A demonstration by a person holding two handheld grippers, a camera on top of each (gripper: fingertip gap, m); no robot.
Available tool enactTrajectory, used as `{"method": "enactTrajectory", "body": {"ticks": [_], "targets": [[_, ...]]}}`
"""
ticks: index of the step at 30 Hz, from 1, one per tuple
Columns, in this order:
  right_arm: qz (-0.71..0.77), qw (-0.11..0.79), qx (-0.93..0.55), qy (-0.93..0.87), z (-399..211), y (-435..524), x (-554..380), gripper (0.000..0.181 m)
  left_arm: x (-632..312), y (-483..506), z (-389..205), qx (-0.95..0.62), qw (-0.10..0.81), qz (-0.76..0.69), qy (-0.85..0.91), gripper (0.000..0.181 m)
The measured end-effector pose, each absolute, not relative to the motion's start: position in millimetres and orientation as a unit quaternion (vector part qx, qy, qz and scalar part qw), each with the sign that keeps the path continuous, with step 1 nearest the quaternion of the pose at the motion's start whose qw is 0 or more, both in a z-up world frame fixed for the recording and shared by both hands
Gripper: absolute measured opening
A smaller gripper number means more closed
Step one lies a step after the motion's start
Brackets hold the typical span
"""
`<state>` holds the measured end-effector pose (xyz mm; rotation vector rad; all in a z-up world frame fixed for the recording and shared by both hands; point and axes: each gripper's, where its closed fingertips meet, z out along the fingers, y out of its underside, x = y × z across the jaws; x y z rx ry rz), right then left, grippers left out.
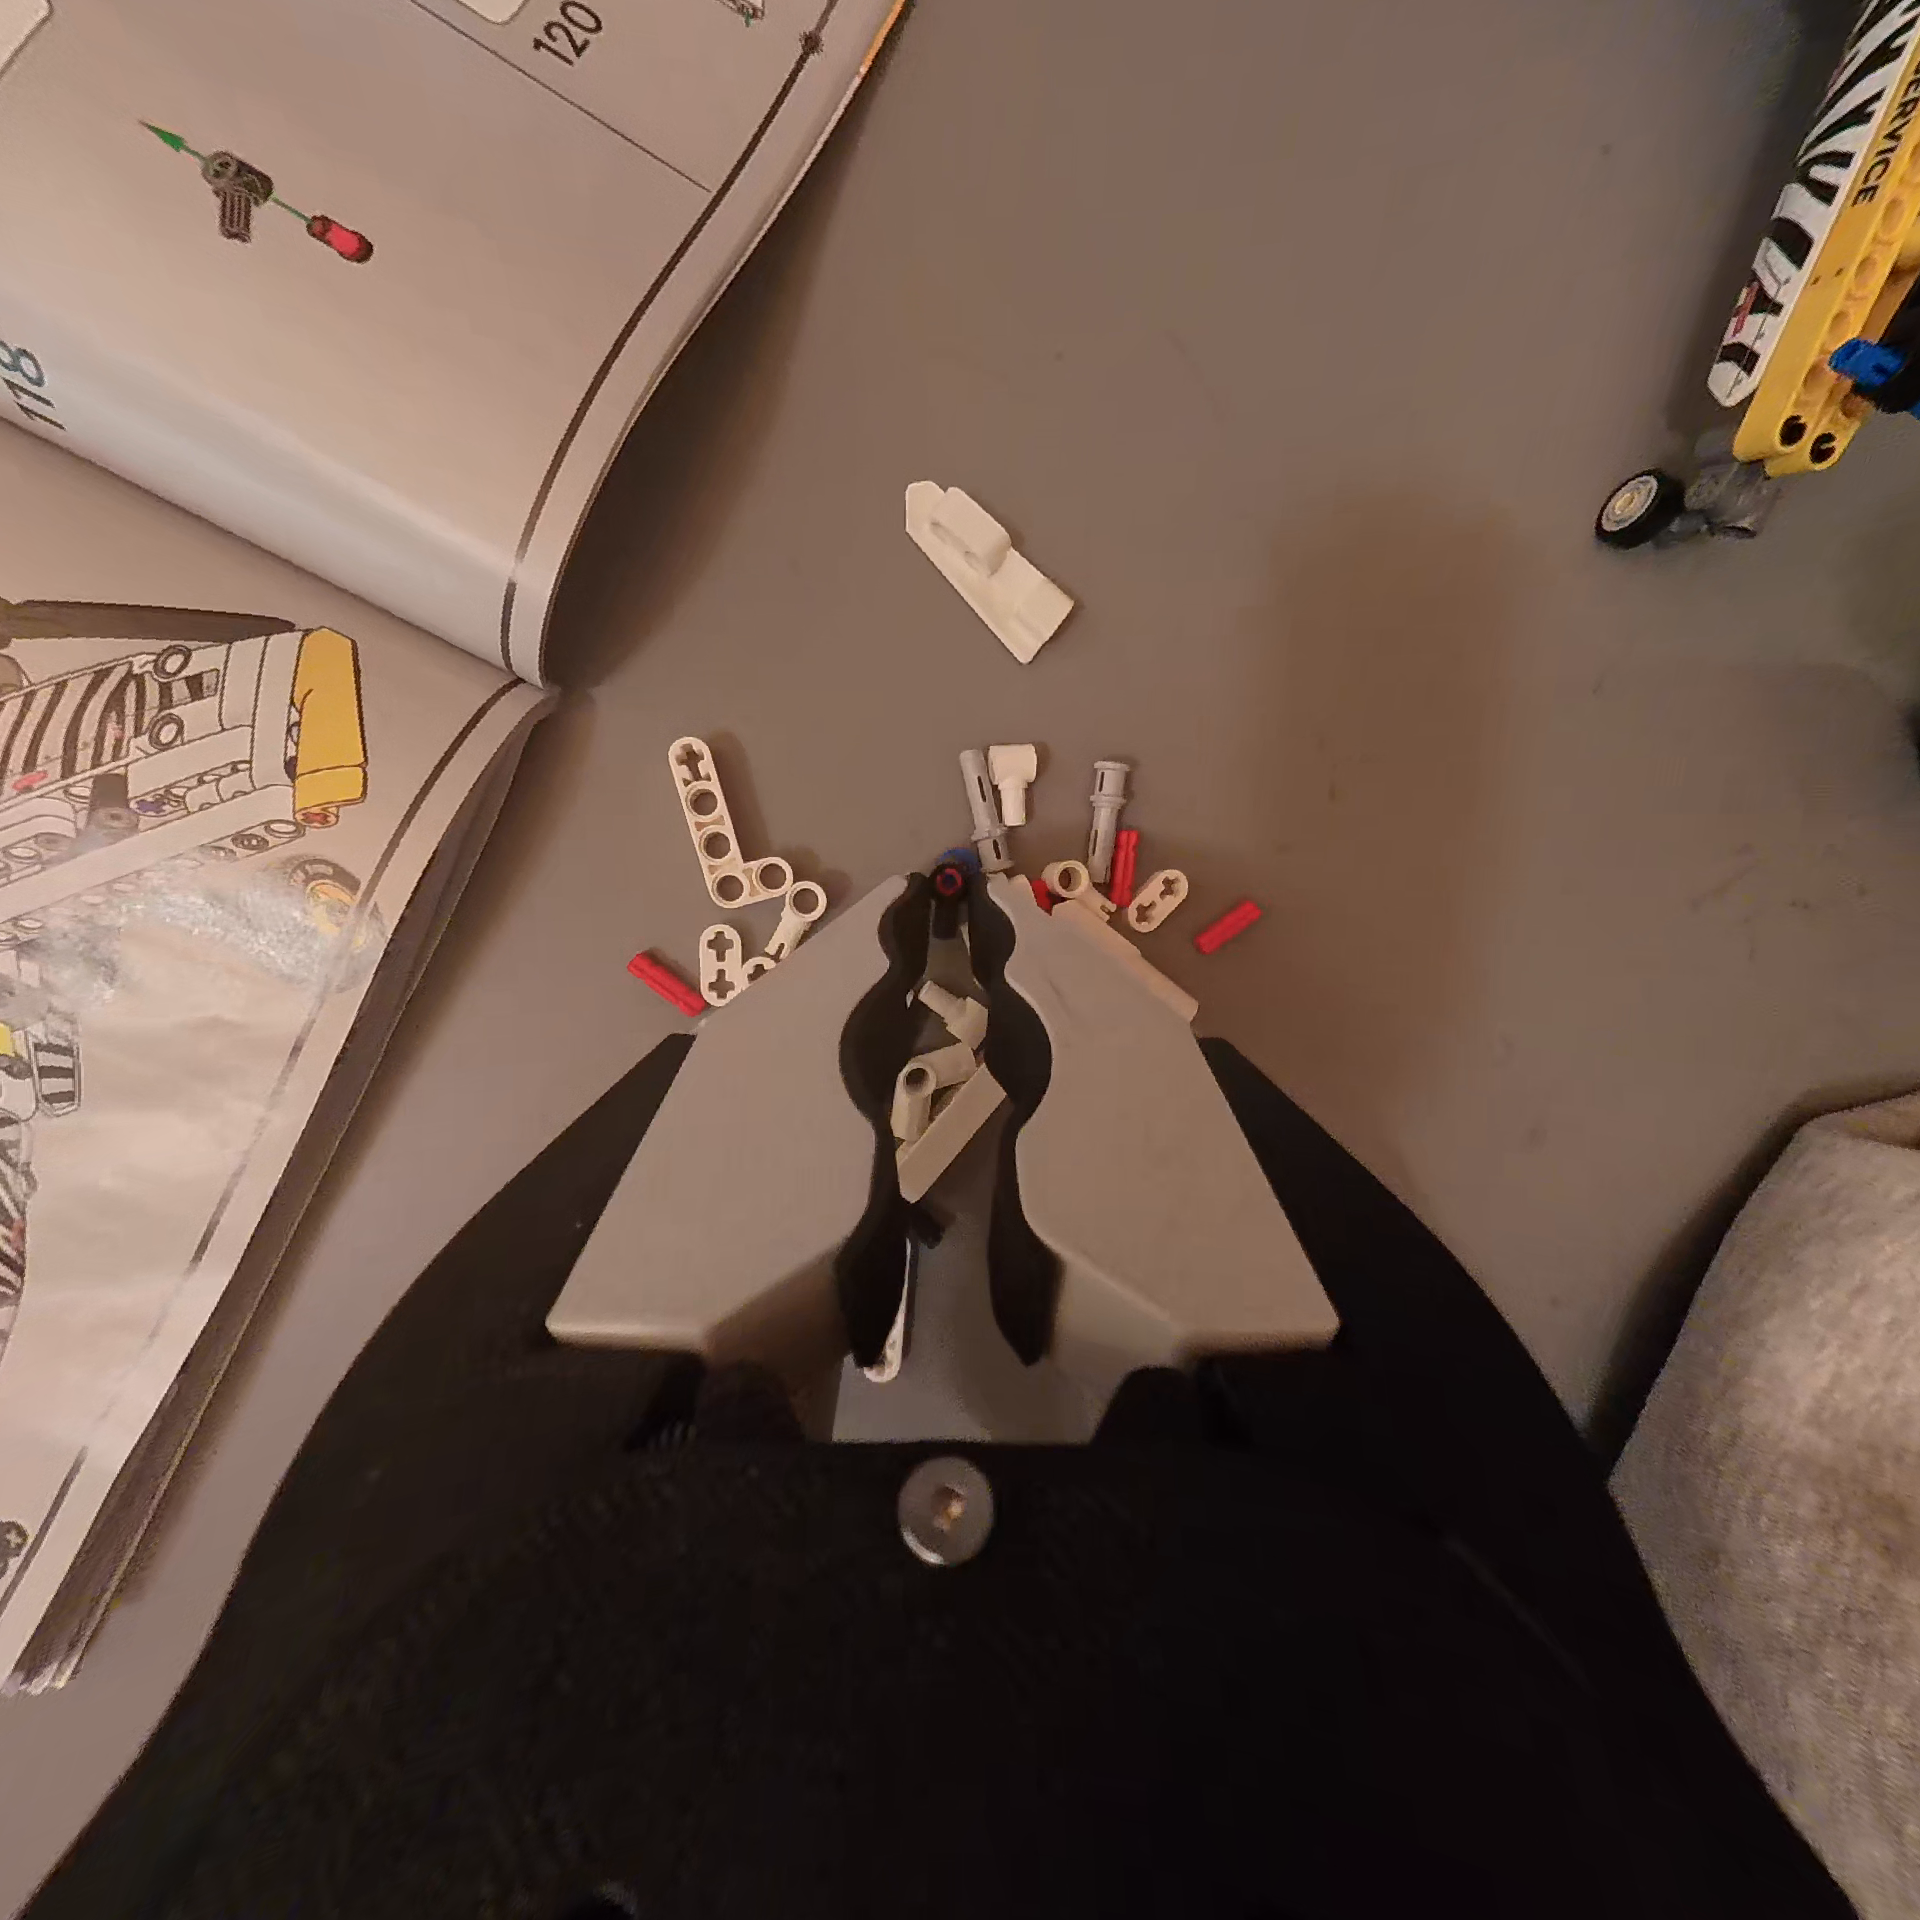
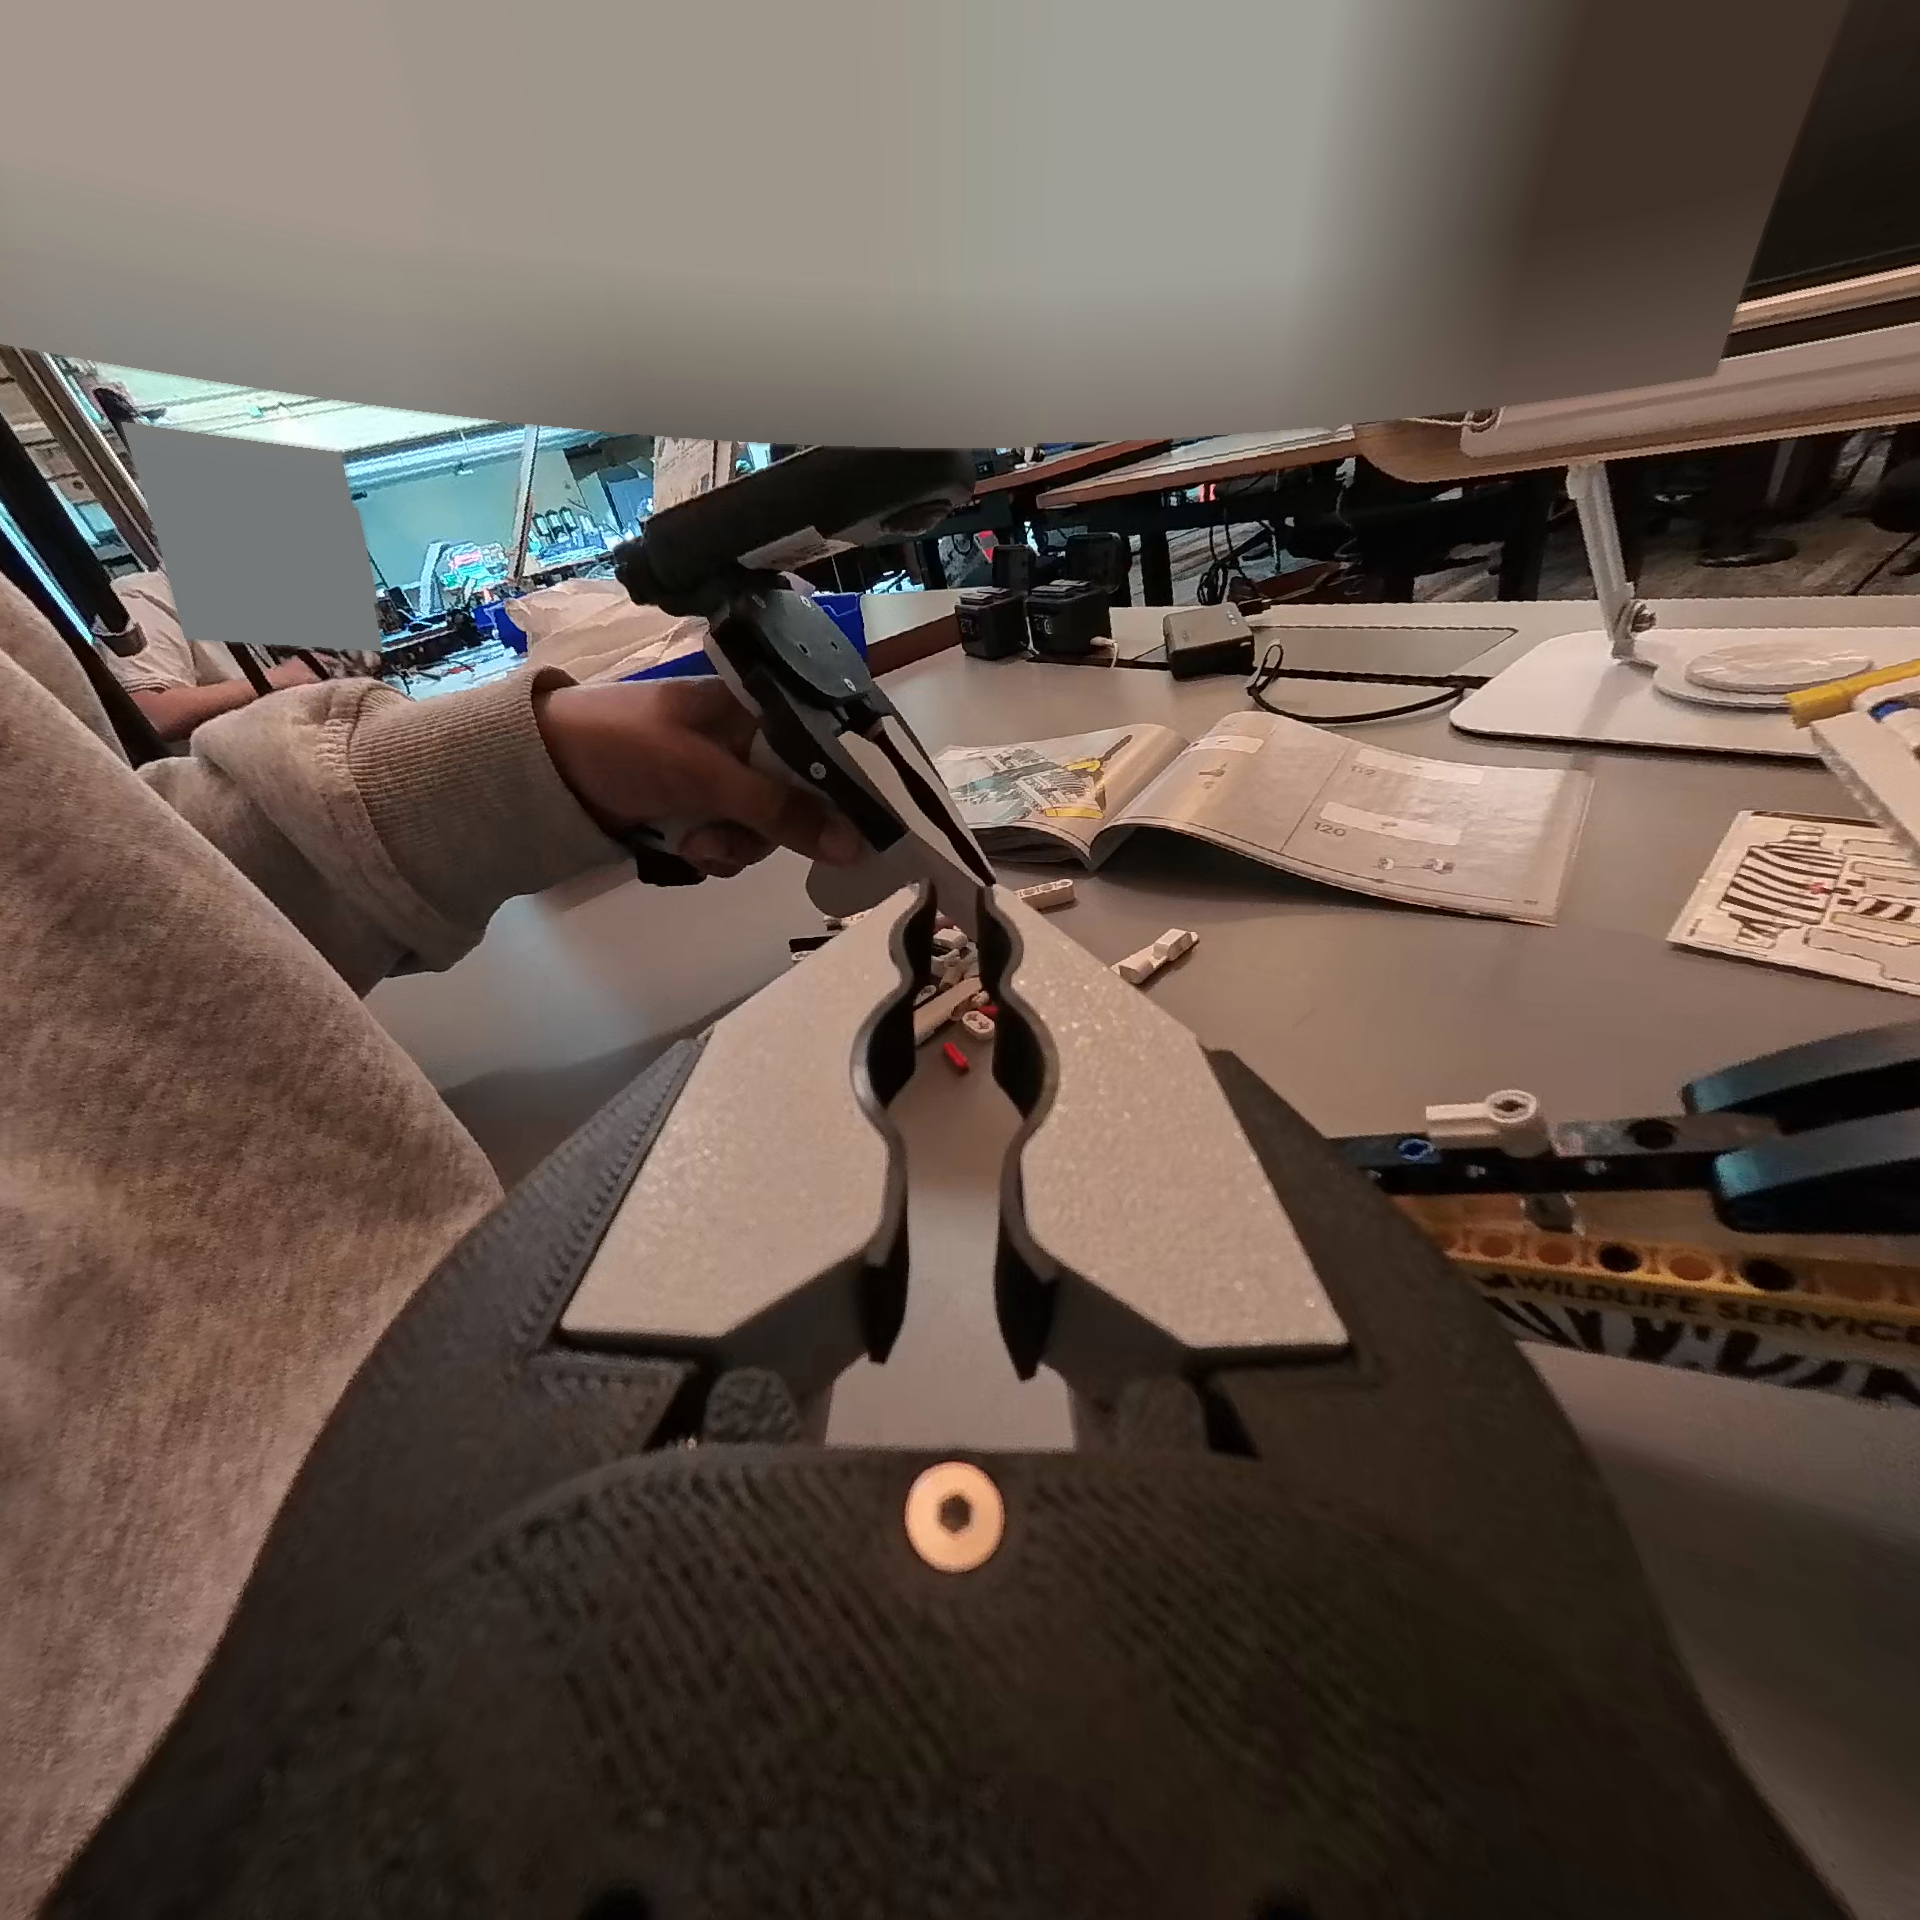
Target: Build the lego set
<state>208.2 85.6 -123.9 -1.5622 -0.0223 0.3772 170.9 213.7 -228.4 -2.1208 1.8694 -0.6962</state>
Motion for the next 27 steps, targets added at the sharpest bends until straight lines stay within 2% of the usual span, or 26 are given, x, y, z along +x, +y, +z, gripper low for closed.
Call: {"method": "enactTrajectory", "body": {"ticks": [10, 27], "targets": [[0.172, 0.697, -0.697, -0.010, -122.7, 84.8, 208.6, 0.006, 171.8, 209.9, -228.6, -0.714, 0.119, -0.219, 0.655, 0.005], [0.163, 0.687, -0.708, -0.014, -126.7, 88.1, 206.4, 0.006, 193.0, 184.4, -226.1, -0.685, 0.108, -0.267, 0.669, 0.006]]}}
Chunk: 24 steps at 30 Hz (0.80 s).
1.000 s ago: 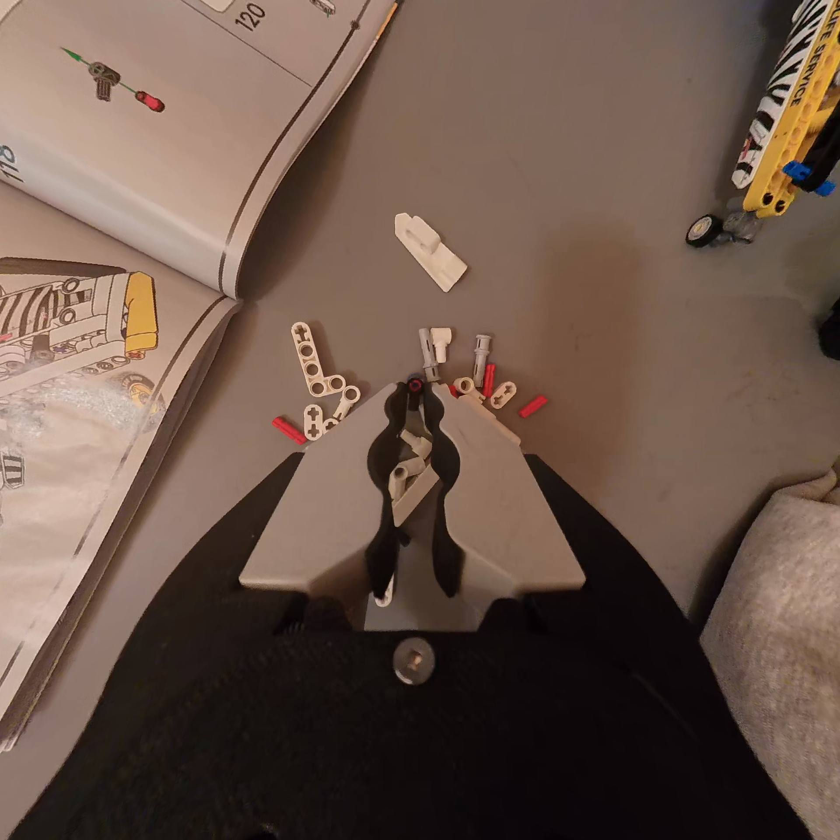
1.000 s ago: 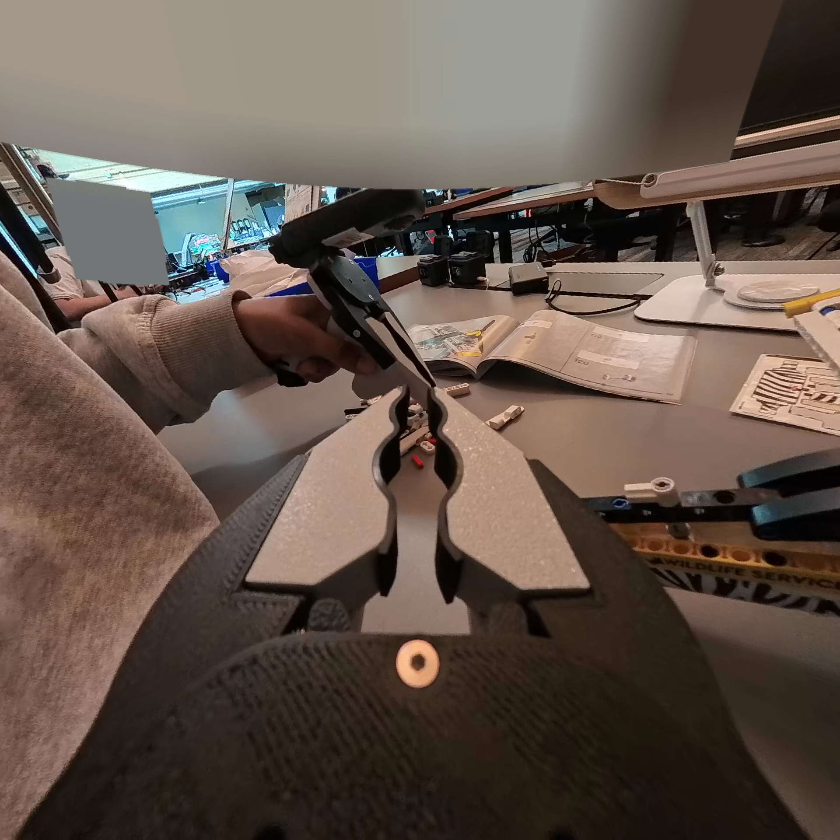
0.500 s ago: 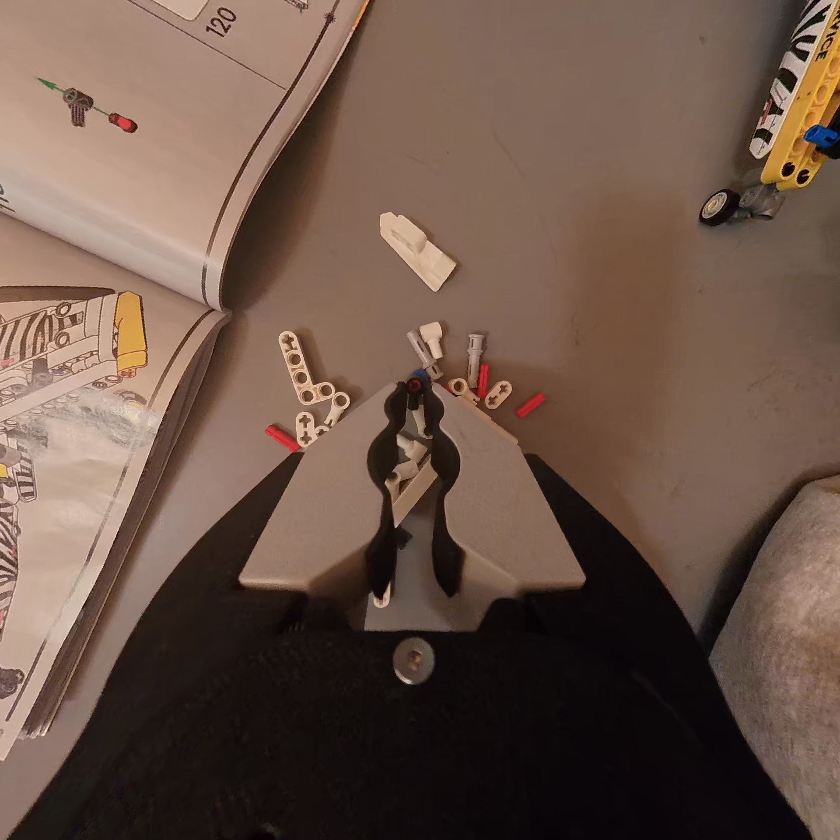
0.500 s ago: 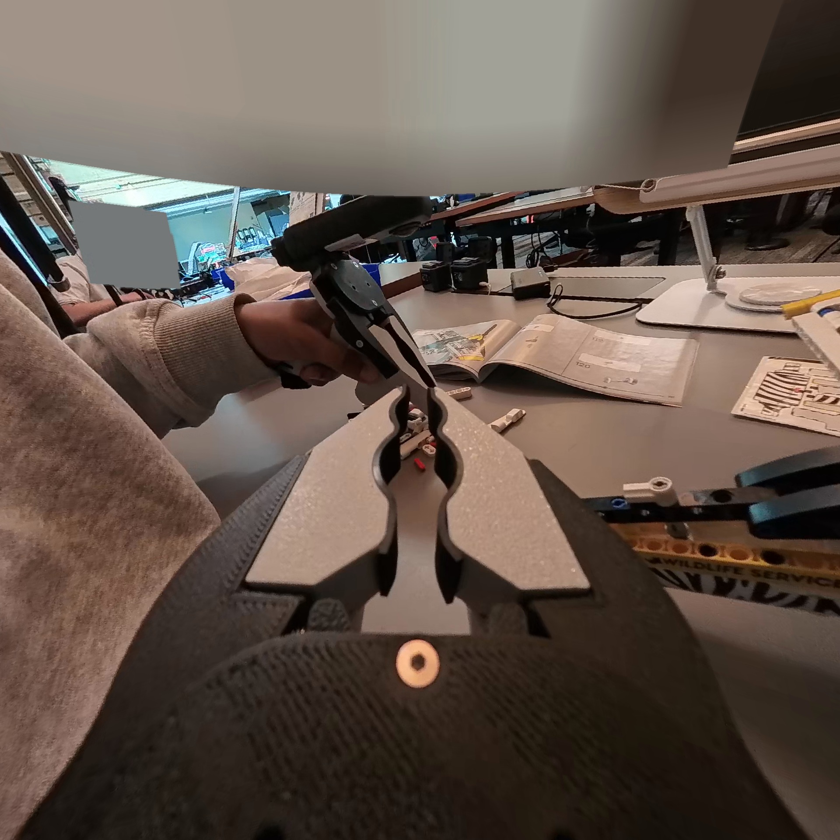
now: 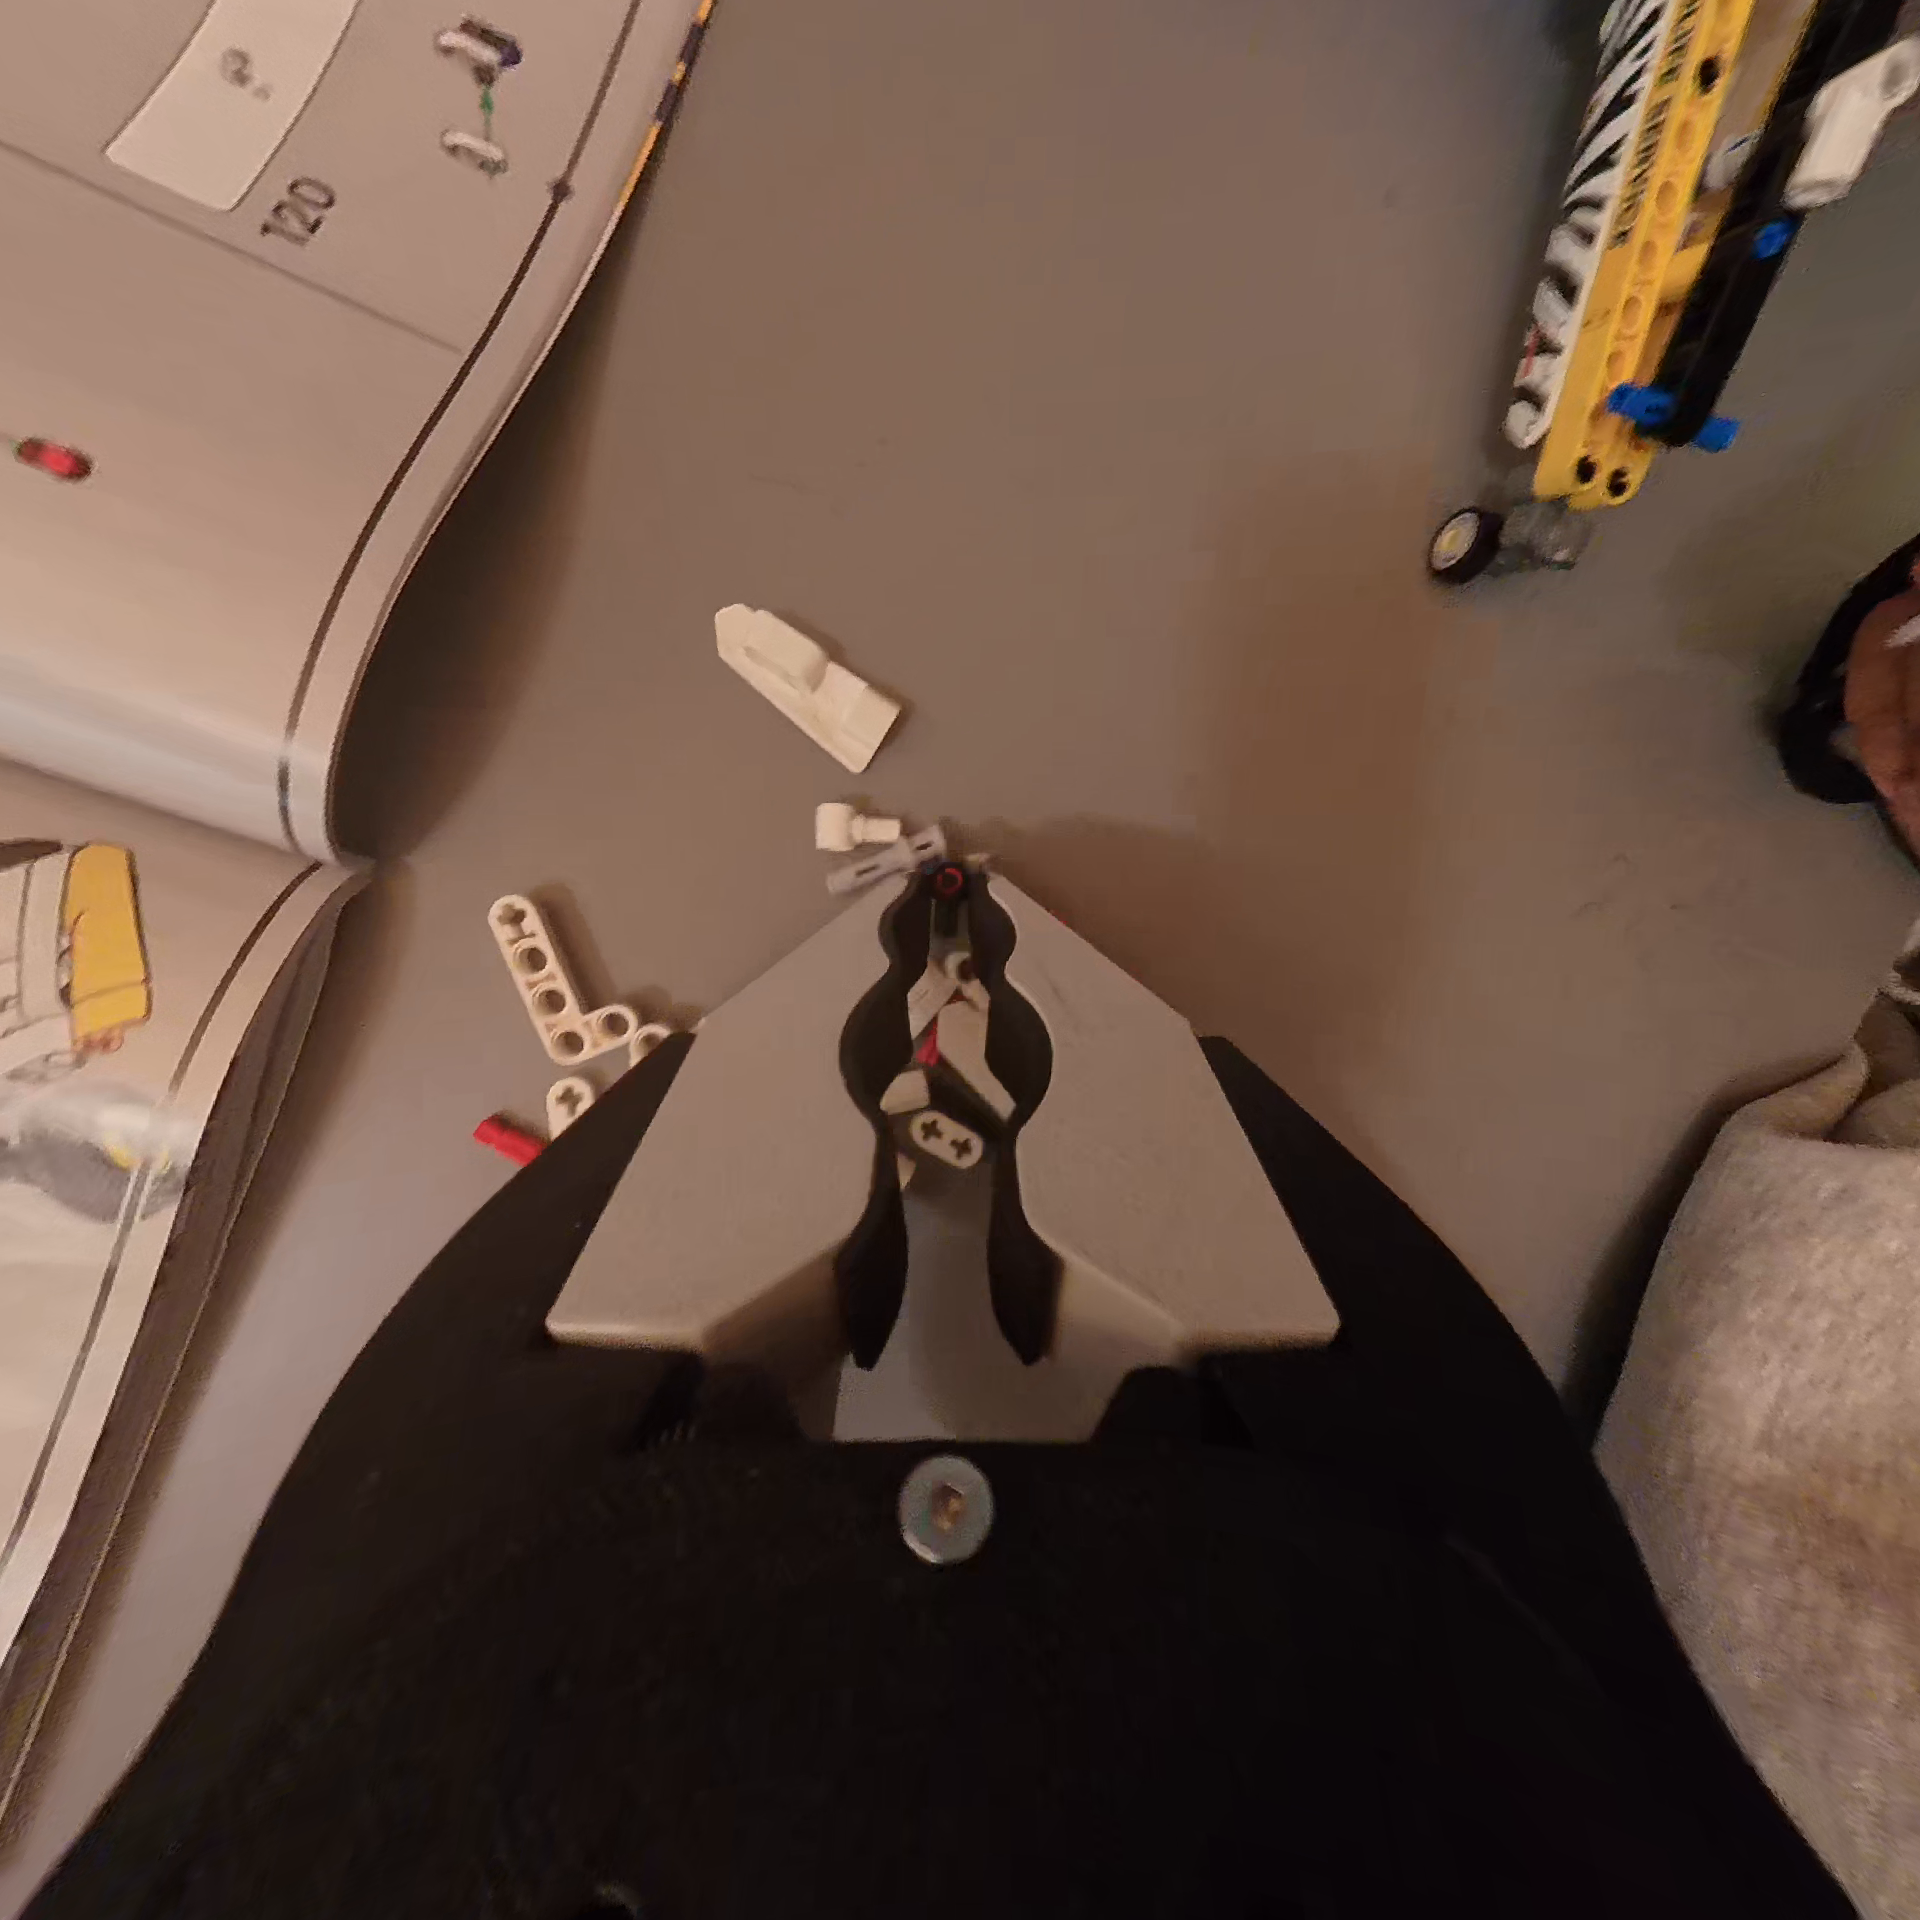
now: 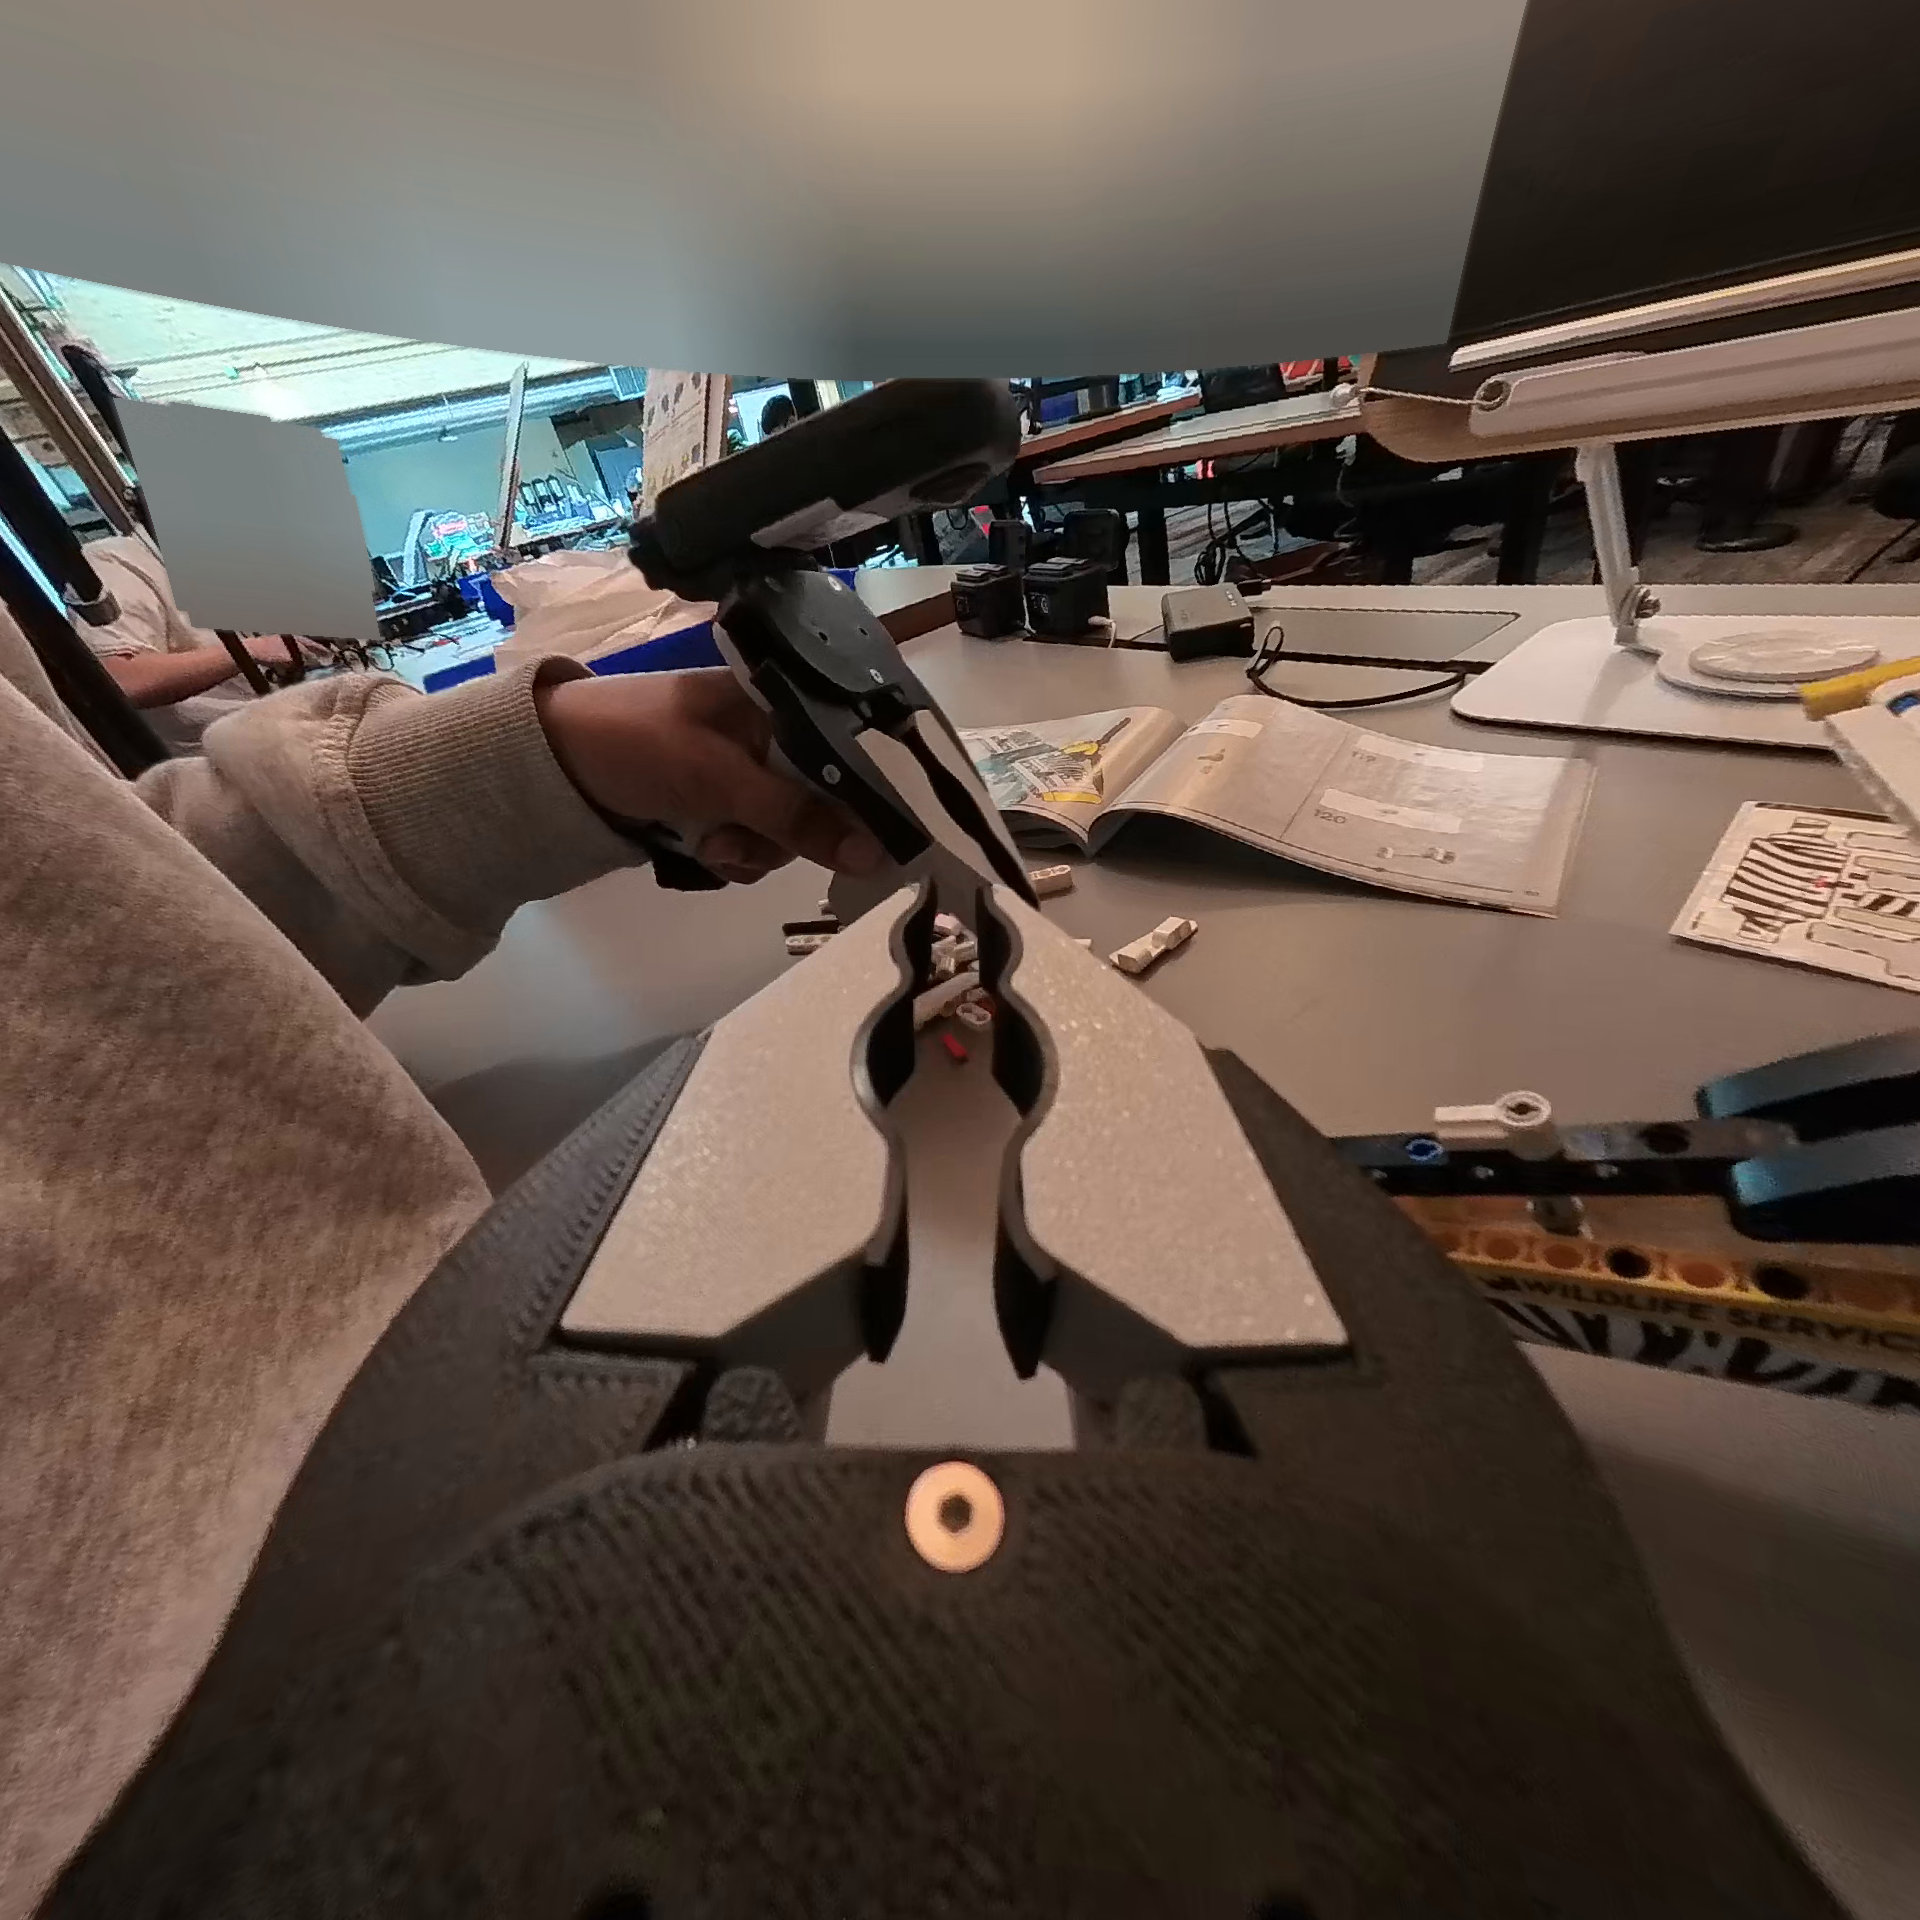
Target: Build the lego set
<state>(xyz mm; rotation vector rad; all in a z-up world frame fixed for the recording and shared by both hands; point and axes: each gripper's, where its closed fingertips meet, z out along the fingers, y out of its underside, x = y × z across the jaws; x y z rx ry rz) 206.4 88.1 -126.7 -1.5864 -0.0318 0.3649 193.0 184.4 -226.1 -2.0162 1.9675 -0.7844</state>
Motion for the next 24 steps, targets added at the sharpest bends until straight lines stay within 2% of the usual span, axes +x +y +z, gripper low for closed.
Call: {"method": "enactTrajectory", "body": {"ticks": [9, 14, 18, 24], "targets": [[0.140, 0.664, -0.734, -0.023, -136.3, 95.1, 202.2, 0.007, 214.0, 162.3, -178.9, -0.637, 0.092, -0.472, 0.602, 0.006], [0.099, 0.644, -0.758, -0.037, -145.6, 101.8, 198.2, 0.005, 212.1, 172.6, -150.6, -0.579, 0.153, -0.558, 0.575, 0.006], [0.099, 0.657, -0.746, -0.044, -138.1, 114.7, 186.4, 0.004, 201.5, 177.5, -131.6, -0.537, 0.167, -0.614, 0.553, 0.006], [0.092, 0.648, -0.752, -0.077, -126.9, 156.3, 169.4, 0.025, 182.7, 210.6, -107.6, -0.530, 0.214, -0.640, 0.514, 0.006]]}}
